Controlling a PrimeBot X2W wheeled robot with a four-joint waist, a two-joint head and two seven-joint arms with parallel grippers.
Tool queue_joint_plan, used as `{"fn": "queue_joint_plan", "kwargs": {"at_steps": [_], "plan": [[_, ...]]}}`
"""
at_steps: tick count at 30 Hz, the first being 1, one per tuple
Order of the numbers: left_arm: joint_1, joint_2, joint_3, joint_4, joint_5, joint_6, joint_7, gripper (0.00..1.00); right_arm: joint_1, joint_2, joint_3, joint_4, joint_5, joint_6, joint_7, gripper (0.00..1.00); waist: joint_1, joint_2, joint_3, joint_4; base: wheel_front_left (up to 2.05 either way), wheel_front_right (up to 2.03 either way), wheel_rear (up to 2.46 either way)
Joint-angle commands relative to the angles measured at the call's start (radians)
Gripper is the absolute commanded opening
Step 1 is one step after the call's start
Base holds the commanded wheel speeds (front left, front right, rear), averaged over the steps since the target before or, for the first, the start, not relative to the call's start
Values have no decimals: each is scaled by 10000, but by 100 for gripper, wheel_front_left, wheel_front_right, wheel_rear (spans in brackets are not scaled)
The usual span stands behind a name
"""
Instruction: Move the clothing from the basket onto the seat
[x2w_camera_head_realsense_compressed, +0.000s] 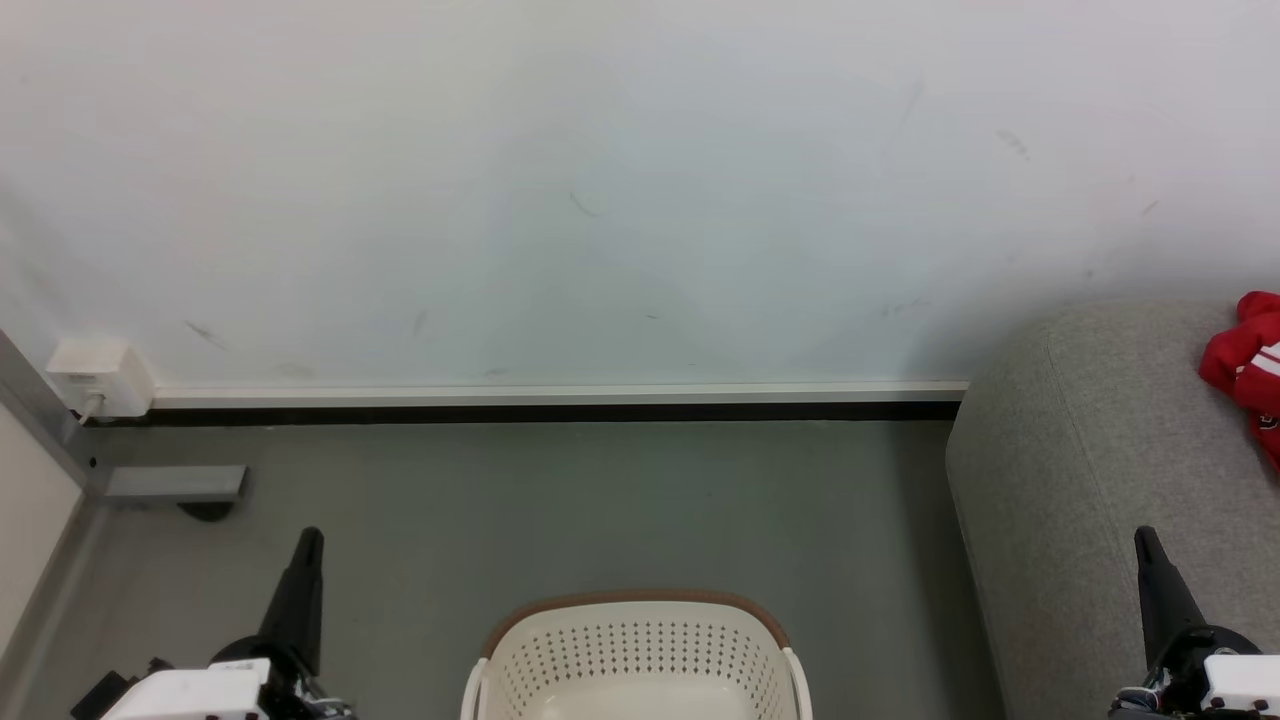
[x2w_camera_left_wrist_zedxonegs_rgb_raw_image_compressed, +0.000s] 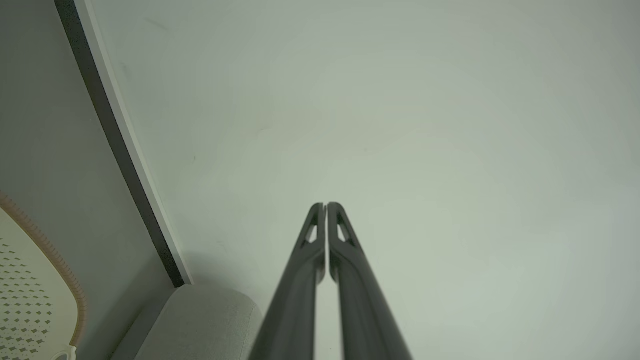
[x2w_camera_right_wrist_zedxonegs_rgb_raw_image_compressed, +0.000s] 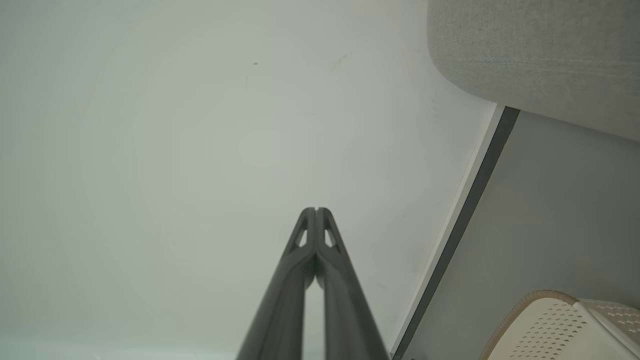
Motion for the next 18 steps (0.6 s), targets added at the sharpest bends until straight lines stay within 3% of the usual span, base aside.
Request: {"fn": "queue_joint_plan", "kwargs": {"at_steps": [1, 18], "plan": [[-67, 17, 25, -22, -115, -47, 54, 0, -64, -73, -37, -49, 37, -21, 45, 0, -1, -1, 0, 1, 0, 0, 0], [-66, 19, 25, -22, -115, -47, 54, 0, -64, -72, -37, -49, 37, -21, 44, 0, -1, -1, 0, 1, 0, 0, 0]]}}
